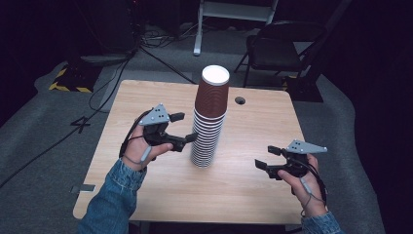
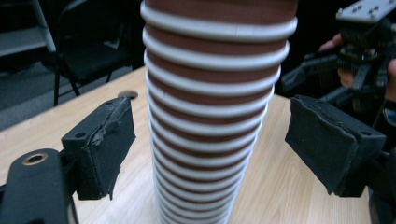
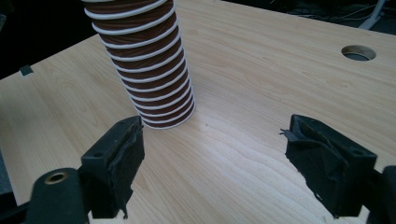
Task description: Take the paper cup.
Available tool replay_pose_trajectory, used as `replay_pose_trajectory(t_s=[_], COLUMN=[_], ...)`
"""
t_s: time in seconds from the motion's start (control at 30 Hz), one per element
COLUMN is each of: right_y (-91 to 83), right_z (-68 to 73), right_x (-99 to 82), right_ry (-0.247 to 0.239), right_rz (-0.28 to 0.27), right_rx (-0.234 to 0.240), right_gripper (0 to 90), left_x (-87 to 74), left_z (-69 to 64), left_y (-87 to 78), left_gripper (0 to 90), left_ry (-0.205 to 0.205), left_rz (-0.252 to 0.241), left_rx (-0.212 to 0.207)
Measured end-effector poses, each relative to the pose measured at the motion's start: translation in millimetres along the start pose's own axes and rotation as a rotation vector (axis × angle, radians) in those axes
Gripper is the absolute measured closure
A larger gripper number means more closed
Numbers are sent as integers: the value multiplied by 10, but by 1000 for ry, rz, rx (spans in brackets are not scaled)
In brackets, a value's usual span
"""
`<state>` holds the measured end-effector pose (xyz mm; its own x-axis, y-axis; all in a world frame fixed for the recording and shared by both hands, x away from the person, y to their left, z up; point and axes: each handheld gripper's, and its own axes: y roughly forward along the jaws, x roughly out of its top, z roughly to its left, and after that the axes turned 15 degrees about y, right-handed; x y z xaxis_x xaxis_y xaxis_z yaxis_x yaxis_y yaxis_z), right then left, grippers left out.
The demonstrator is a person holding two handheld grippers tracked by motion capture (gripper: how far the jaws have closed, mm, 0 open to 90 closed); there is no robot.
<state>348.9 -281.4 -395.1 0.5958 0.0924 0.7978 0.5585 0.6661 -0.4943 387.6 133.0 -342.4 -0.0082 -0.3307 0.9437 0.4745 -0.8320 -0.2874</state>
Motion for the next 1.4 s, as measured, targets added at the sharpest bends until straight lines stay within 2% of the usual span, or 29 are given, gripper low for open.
replay_pose_trajectory(t_s=[0.2,0.3,0.43,0.57,0.67,0.73,0.87,1.0,1.3,1.4], right_y=[-18,-18,-23,-23,4,34,77,74,28,23], right_z=[8,16,38,67,102,128,189,255,429,512], right_x=[-1,14,59,106,138,158,216,316,611,758], right_ry=[5,10,11,12,17,16,12,-8,-77,-97], right_rz=[2,4,5,-3,-7,-4,-10,-22,-41,-58], right_rx=[12,22,33,45,64,76,93,104,95,92], right_gripper=[196,196,193,183,176,170,168,169,168,168], left_x=[127,173,243,265,283,301,319,323,319,319], left_z=[17,50,51,48,42,30,16,18,27,28], left_y=[67,122,178,222,287,330,384,374,363,356], left_gripper=[153,153,121,121,62,58,42,46,51,53], left_ry=[4,3,10,6,2,4,22,21,18,14], left_rz=[-28,-18,-26,-23,-33,-42,-37,-30,-25,-17], left_rx=[14,28,20,14,25,25,39,35,28,24])
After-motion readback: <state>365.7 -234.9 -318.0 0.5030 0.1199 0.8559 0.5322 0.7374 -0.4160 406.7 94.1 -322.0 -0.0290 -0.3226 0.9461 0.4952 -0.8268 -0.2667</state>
